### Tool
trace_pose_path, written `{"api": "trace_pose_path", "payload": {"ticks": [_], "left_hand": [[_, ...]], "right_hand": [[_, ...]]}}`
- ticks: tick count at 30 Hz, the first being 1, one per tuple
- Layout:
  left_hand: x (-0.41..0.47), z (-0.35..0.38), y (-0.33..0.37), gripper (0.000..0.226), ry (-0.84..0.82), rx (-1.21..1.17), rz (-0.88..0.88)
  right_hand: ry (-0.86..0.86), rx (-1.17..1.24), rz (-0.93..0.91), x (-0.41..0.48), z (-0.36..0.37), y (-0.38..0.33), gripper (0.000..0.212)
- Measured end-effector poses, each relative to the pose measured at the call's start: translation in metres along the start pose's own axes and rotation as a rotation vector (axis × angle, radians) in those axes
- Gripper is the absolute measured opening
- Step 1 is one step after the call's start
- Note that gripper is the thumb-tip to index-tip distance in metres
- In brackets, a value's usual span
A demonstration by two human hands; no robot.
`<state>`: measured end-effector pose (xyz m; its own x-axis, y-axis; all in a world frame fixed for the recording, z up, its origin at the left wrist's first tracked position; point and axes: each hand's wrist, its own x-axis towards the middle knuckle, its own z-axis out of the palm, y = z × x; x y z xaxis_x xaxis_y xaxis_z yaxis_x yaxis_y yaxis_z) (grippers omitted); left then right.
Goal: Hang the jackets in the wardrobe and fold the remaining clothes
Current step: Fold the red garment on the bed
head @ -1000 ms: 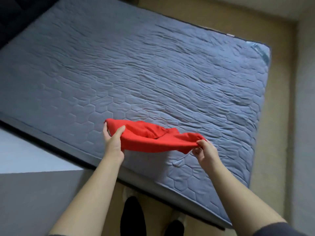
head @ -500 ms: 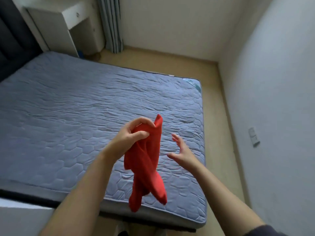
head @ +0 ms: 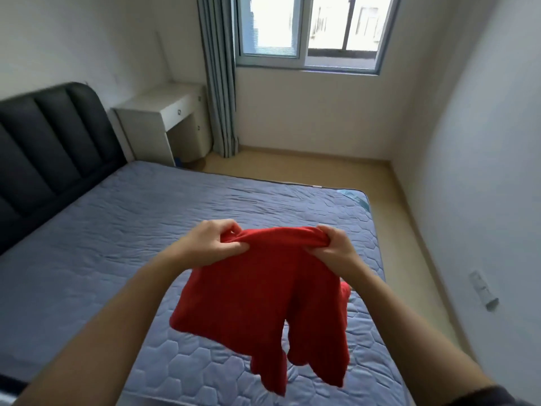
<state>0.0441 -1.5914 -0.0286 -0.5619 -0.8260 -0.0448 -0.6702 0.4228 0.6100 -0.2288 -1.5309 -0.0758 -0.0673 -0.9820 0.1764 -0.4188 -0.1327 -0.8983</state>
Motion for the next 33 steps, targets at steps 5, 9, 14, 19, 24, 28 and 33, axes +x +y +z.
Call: {"api": "trace_pose_path", "payload": {"ticks": [5, 9, 14, 19, 24, 28, 33], "left_hand": [[-0.001, -0.021, 0.001, 0.047, 0.16, -0.371, 0.159], [0.014, -0.013, 0.029, 0.065, 0.073, -0.34, 0.36], [0.033, -0.004, 0.015, 0.073, 0.077, -0.156, 0.233], [0.025, -0.001, -0.013, 0.012, -0.152, -0.223, 0.03], [0.029, 0.002, -0.012, 0.018, 0.197, -0.752, -0.025], [0.038, -0.005, 0.011, 0.024, 0.292, -0.708, 0.097], [0.04, -0.018, 0.047, 0.025, 0.249, -0.942, 0.175]], "right_hand": [[-0.369, 0.148, 0.232, 0.007, -0.016, -0.014, 0.015], [-0.479, 0.253, 0.278, 0.014, 0.016, -0.028, 0.014], [-0.122, 0.306, 0.16, 0.027, 0.037, -0.033, 0.028], [0.051, 0.36, 0.104, 0.035, 0.026, -0.046, 0.038], [0.0, 0.335, 0.155, 0.035, 0.018, -0.047, 0.022], [-0.33, 0.122, 0.29, 0.016, 0.033, -0.019, 0.016], [-0.653, 0.052, 0.299, -0.012, 0.092, 0.032, 0.031]]}}
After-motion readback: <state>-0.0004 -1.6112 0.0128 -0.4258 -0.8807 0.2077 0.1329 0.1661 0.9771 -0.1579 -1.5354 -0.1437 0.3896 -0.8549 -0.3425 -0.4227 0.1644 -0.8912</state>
